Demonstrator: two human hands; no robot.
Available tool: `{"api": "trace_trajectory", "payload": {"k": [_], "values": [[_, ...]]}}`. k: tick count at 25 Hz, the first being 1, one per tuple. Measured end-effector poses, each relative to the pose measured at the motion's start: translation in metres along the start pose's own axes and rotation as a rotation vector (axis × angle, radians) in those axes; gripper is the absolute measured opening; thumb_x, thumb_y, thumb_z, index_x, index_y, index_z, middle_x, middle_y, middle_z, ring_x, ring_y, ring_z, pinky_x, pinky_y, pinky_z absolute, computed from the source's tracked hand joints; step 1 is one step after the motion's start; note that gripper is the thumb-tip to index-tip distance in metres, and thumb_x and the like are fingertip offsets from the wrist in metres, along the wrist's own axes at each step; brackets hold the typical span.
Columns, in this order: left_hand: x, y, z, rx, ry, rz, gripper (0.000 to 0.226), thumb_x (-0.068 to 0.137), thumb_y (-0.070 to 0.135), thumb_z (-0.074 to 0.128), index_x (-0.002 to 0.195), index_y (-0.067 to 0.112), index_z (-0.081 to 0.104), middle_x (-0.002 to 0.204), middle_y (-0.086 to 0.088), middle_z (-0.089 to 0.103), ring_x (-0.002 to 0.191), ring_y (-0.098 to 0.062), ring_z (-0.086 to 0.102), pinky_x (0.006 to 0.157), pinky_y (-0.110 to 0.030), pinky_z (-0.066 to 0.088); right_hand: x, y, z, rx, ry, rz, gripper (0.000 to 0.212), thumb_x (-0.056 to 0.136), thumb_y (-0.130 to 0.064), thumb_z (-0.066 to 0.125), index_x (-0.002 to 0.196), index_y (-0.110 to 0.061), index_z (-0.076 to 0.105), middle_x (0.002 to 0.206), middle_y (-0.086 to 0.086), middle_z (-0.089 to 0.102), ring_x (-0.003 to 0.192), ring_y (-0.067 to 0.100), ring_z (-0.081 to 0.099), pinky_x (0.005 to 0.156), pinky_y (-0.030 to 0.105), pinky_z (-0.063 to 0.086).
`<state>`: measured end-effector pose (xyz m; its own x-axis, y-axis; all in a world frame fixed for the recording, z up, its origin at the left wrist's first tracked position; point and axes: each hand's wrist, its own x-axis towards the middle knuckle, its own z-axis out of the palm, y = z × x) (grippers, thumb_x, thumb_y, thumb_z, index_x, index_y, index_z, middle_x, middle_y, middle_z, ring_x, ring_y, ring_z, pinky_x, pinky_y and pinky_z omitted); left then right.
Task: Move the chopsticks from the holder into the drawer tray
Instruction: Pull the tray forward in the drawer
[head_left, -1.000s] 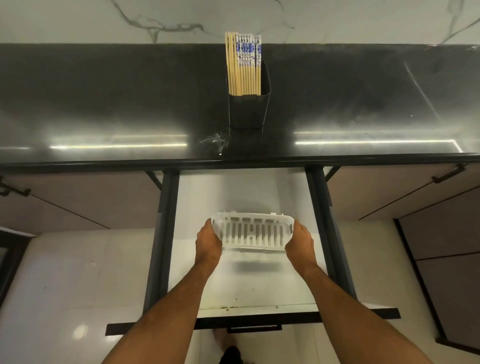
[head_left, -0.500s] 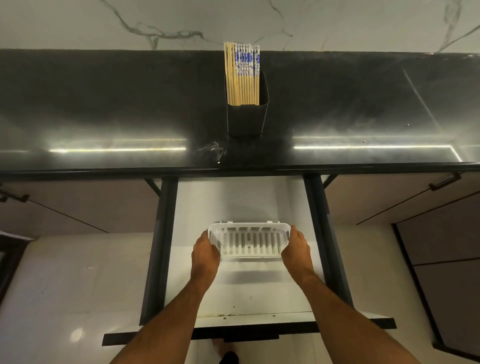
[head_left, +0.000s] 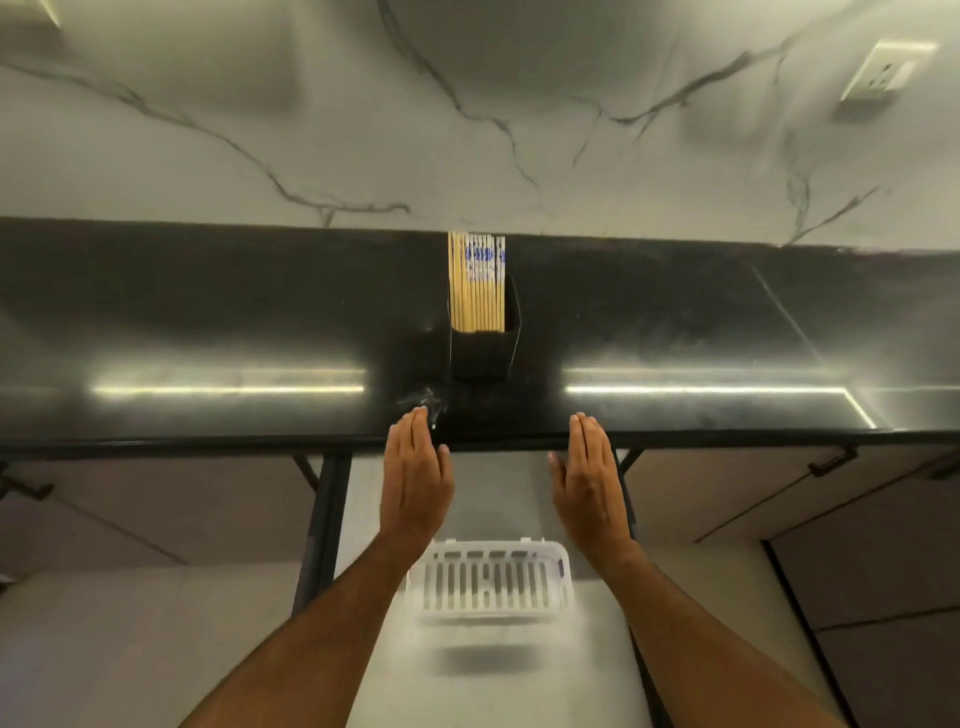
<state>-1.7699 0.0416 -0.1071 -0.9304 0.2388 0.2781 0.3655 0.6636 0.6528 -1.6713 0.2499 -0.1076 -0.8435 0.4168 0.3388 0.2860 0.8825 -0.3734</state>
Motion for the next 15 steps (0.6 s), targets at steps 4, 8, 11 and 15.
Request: {"api": "trace_trajectory", "payload": {"k": [4,8,11,15], "values": [[0.074,0.037,-0.016,-0.015,0.105,0.133,0.05,0.099,0.015,0.055,0.146,0.003,0.042,0.141,-0.015,0.053,0.132,-0.025,0.052,0.114,-0.043,0.045,0.086,-0.024,-0.027,0.038,0.076,-0.082,0.056,0.099,-0.018,0.062,0.147,0.004,0.042,0.148,0.025,0.049,0.14,0.037,0.046,0.117,0.048,0.039],[0.145,0.062,-0.018,-0.005,0.169,0.147,0.047,0.099,0.013,0.054,0.144,0.007,0.041,0.136,-0.011,0.055,0.125,-0.016,0.049,0.11,-0.025,0.038,0.167,-0.049,-0.035,0.083,0.063,-0.152,0.054,0.101,-0.018,0.056,0.148,0.004,0.04,0.149,0.021,0.048,0.142,0.032,0.043,0.118,0.045,0.039],[0.188,0.073,-0.012,0.029,0.195,0.202,0.044,0.097,0.014,0.053,0.139,0.011,0.039,0.13,-0.009,0.056,0.117,-0.014,0.047,0.102,-0.023,0.035,0.216,-0.062,-0.028,0.179,0.026,-0.147,0.052,0.104,-0.02,0.051,0.15,0.0,0.037,0.153,0.017,0.045,0.144,0.028,0.04,0.121,0.037,0.031],[0.24,0.076,0.001,0.046,0.179,0.227,0.039,0.101,0.018,0.046,0.139,0.008,0.044,0.129,-0.009,0.057,0.116,-0.017,0.052,0.106,-0.037,0.048,0.268,-0.069,-0.009,0.302,-0.062,-0.067,0.049,0.105,-0.024,0.049,0.149,-0.006,0.04,0.151,0.012,0.047,0.14,0.023,0.043,0.112,0.025,0.026]]}}
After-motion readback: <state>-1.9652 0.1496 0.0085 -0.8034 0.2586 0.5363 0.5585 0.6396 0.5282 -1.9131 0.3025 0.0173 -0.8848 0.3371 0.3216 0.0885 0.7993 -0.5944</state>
